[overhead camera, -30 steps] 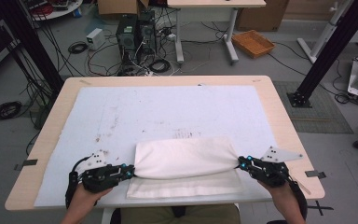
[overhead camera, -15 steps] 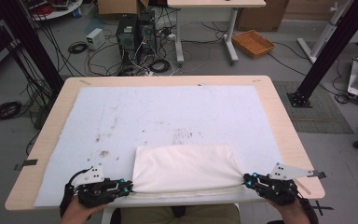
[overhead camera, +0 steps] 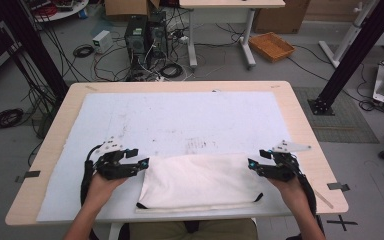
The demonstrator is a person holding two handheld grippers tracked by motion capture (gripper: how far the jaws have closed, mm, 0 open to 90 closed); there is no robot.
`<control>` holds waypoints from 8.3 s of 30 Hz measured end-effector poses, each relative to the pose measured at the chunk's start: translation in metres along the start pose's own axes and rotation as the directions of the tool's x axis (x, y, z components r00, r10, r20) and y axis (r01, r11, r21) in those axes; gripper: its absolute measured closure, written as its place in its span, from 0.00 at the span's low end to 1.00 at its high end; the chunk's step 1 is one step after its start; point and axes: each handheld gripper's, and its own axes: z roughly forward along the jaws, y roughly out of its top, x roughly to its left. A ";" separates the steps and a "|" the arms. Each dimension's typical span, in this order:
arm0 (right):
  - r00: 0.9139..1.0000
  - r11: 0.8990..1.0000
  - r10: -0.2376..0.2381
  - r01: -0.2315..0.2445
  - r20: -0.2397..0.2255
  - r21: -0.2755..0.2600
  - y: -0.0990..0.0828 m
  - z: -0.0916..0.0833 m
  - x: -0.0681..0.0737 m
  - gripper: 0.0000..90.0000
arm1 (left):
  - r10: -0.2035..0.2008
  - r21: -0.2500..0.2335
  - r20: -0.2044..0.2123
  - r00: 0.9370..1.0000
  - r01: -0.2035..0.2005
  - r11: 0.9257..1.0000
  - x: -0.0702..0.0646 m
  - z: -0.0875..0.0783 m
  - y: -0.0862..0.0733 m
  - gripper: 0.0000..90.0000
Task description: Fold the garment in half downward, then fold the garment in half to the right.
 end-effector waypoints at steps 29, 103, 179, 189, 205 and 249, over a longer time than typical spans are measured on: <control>0.999 0.999 -0.012 0.014 -0.040 0.048 0.016 0.036 -0.014 0.95 | 0.016 -0.029 -0.003 1.000 -0.016 0.999 0.006 0.029 0.004 0.96; 0.999 0.996 -0.048 0.047 0.006 0.077 -0.034 -0.045 0.002 0.93 | 0.078 -0.049 0.054 0.995 -0.075 0.996 -0.063 -0.016 -0.034 0.97; 0.998 0.987 -0.036 0.044 0.058 -0.158 -0.022 -0.038 -0.013 0.20 | 0.019 0.039 -0.148 0.989 -0.013 0.999 -0.055 0.015 -0.029 0.41; 0.998 0.987 -0.037 0.044 0.046 -0.156 -0.022 -0.039 -0.011 0.20 | 0.054 0.106 -0.165 0.985 -0.036 0.994 -0.063 0.014 -0.032 0.52; 0.988 0.978 -0.136 0.120 -0.080 -0.173 0.030 -0.009 0.028 0.20 | 0.080 0.099 -0.111 0.991 -0.069 0.993 -0.073 0.014 -0.036 0.94; 0.922 0.912 -0.327 0.365 -0.206 0.186 0.133 0.216 0.161 0.69 | -0.033 0.082 -0.032 0.999 0.036 0.996 -0.059 0.009 -0.032 0.95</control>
